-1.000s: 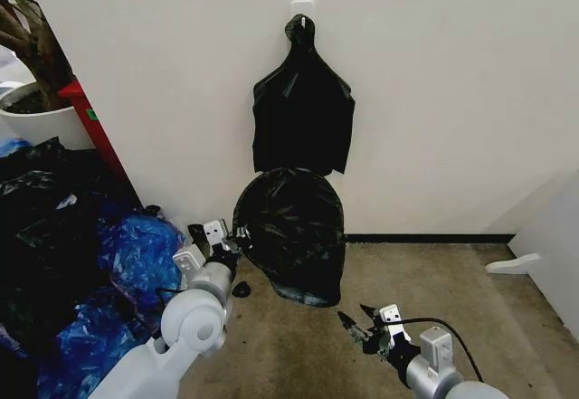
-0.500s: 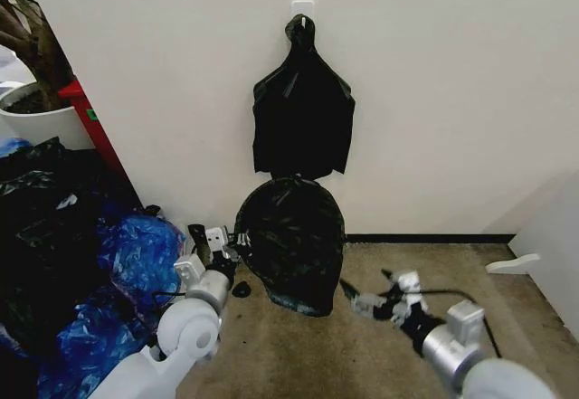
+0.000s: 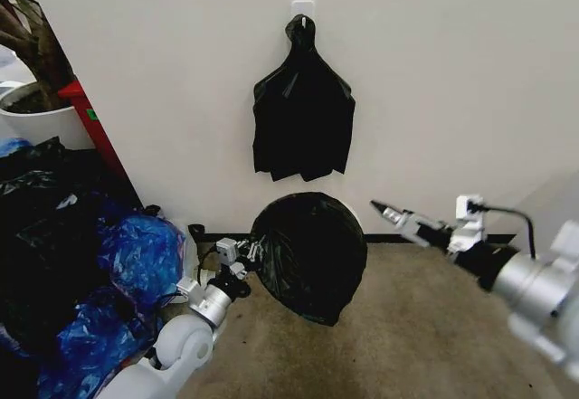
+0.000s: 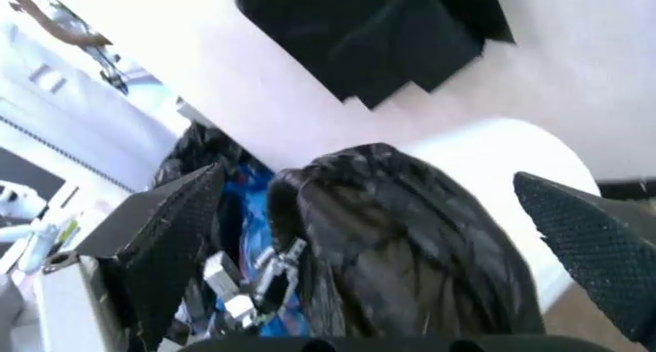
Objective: Place the garbage bag over the trash bin.
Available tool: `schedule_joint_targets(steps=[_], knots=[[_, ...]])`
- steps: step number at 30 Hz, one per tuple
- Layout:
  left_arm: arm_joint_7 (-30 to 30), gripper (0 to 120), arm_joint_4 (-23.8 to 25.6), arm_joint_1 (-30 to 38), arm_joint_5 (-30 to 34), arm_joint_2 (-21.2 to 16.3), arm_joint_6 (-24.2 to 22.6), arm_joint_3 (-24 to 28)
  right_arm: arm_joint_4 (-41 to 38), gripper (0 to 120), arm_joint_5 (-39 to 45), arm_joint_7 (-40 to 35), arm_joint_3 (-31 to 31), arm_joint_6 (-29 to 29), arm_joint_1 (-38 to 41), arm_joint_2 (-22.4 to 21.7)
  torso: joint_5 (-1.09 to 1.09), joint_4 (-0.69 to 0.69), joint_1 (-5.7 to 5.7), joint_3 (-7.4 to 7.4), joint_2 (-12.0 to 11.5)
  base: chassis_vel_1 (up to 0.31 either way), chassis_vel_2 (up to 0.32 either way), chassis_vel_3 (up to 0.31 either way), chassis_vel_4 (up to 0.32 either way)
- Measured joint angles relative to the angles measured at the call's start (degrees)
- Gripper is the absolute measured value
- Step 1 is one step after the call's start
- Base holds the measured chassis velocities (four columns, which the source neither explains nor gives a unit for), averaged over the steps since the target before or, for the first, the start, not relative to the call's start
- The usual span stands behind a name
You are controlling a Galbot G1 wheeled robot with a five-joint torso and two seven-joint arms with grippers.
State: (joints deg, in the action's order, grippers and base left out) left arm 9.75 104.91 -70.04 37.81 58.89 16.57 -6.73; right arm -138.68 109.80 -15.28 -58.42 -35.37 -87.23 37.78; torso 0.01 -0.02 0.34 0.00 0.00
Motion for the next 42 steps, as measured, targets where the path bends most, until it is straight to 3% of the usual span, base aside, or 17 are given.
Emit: schedule_joint_targets(steps=[5,8,12,17,28,38,42], knots=[[2.88,2,0.62,-0.32,-5.49,-0.15,3.07,-0.1,2.8,100,0.69,-0.03,1.01,-3.81,2.77,-2.66,0.0,0.0,0.0,0.0,0.0,0.0,0.0,0.0,0.0],[4.23,2,2.12,-0.7,-9.04,-0.73,4.77,-0.15,4.85,100,-1.24,1.52,5.15,-5.28,5.9,-5.51,-0.02,0.0,0.0,0.0,0.0,0.0,0.0,0.0,0.0],[4.24,2,4.36,-0.94,-9.92,-1.01,4.93,-0.04,6.87,100,-5.87,3.62,9.51,-6.61,7.52,-8.06,-0.01,0.02,0.0,0.0,0.0,0.0,0.0,0.0,0.0],[3.7,2,6.44,-1.27,-9.94,-1.16,4.34,0.09,8.15,100,-8.25,5.38,10.55,-6.76,6.69,-9.63,-0.01,0.0,0.0,0.0,0.0,0.0,0.0,0.0,0.0],[3.45,2,8.76,-2.21,-9.5,-2.15,3.18,0.12,10.92,100,-10.89,6.09,11.06,-6.68,6.18,-9.78,0.0,0.0,0.0,0.0,0.0,0.0,0.0,0.0,0.0],[3.93,2,11.54,-3.32,-7.4,-3.83,1.83,0.69,18.18,100,-20.88,11.96,13.41,-4.3,6.66,-8.94,-0.01,0.0,0.0,0.0,0.0,0.0,0.0,0.0,0.0],[3.9,2,11.23,-2.9,-6.8,-3.9,1.6,0.7,18.27,100,-21.2,11.5,12.21,-3.83,6.9,-8.38,0.04,0.02,0.0,0.0,0.0,0.0,0.0,0.0,0.0]])
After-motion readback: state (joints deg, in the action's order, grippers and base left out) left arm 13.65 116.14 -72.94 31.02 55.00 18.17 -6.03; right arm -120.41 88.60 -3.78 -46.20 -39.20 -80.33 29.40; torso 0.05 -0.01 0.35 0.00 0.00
